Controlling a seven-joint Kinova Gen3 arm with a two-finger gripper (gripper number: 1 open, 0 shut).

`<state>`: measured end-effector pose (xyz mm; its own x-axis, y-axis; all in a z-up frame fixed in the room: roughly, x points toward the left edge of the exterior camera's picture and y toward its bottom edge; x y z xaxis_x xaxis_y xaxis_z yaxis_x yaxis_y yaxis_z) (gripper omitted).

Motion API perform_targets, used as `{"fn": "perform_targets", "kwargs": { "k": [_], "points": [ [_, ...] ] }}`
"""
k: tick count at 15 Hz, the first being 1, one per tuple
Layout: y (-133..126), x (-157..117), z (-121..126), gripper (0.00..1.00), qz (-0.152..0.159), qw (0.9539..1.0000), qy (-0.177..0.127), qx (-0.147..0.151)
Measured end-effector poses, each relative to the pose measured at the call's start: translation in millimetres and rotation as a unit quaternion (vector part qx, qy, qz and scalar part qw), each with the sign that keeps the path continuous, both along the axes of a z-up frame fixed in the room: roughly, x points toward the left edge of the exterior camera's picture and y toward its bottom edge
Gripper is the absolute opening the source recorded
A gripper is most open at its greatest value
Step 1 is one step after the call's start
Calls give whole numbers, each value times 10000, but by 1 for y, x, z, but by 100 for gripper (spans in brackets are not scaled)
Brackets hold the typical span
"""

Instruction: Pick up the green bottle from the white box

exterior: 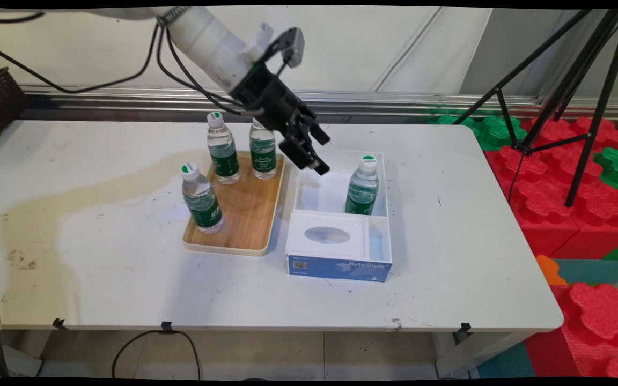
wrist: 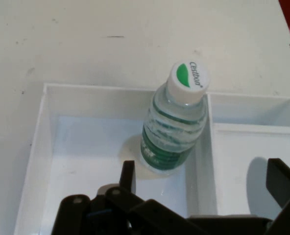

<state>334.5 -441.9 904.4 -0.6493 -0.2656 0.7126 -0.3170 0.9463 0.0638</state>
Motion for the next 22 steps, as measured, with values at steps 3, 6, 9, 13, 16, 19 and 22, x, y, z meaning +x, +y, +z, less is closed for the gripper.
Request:
{"fn": "perform_targets", "kwargs": {
  "k": [3,6,9,13,16,19,22],
  "points": [
    [-4,-10,-14,100,80,9999,40,-45],
    [-8,-23,-31,100,132,9998,109,-96],
    [-10,-32,-45,100,184,9996,163,-102],
    [-12,-45,-63,100,234,9991,348,-79],
    [-13,-52,-72,100,294,9987,418,-75],
    [-12,-59,-80,100,298,9985,456,-42],
    [-11,-62,-85,0,307,9985,449,-35]
  ]
}}
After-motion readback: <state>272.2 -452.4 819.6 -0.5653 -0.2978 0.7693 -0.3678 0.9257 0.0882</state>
